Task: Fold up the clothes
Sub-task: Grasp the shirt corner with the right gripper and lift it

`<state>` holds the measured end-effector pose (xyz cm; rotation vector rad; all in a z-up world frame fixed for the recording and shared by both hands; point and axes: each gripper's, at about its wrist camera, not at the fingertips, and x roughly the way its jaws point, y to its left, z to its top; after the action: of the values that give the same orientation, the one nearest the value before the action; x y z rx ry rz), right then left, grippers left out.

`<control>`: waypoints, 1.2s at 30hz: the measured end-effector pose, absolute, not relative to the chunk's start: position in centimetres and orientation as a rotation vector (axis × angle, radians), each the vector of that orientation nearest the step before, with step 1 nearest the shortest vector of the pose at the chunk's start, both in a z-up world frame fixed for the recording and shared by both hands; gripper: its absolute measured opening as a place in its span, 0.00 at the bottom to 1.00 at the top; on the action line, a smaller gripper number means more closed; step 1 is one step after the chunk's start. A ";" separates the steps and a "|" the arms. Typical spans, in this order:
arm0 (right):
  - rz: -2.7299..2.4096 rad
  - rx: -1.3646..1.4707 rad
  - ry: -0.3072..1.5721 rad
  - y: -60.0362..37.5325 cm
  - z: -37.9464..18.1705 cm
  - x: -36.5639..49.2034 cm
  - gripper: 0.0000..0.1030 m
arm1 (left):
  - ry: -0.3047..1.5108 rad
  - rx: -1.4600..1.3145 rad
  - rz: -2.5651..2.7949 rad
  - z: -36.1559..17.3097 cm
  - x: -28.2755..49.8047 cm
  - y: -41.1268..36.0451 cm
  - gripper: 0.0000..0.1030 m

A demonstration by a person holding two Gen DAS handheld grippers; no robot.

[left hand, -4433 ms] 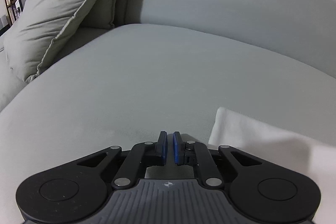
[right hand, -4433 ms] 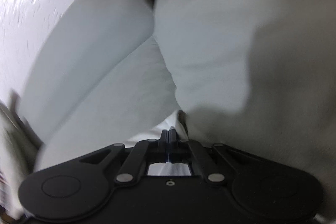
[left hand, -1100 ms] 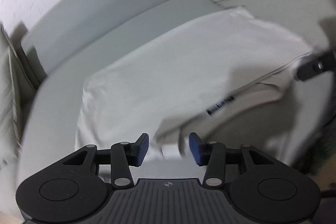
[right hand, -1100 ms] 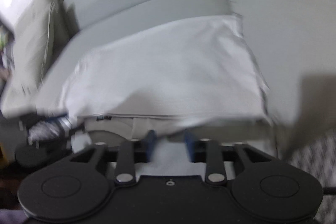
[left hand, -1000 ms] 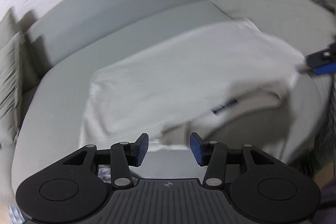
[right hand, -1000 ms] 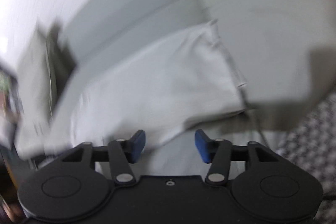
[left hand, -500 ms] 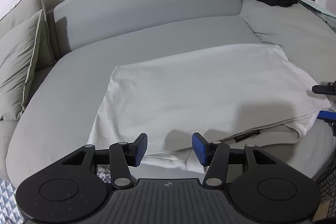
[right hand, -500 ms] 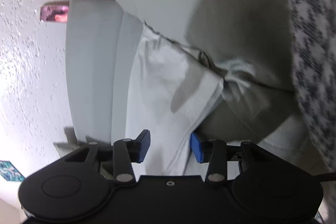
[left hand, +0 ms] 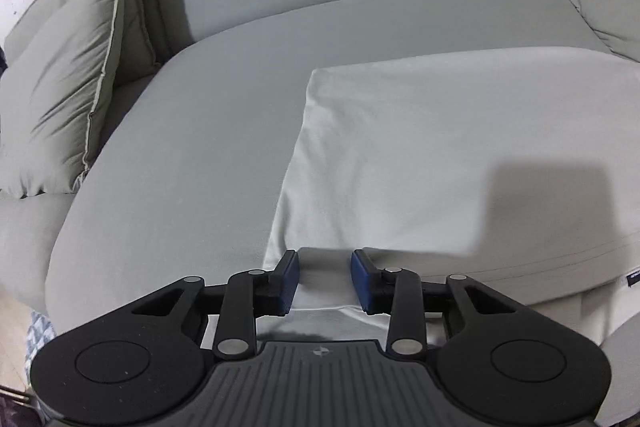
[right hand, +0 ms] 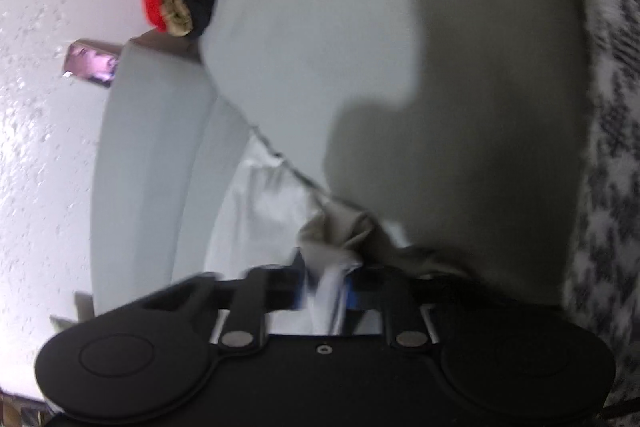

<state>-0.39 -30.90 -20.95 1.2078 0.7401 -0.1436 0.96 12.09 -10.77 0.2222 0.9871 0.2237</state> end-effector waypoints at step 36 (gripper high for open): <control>0.525 0.122 0.963 4.2 -12.6 7.1 0.04 | 0.862 -0.264 0.353 -8.7 -4.5 24.7 0.39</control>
<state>7.08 4.19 -12.56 0.1225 0.9631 0.5246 -4.54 24.67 -8.67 -0.2639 0.8623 0.3530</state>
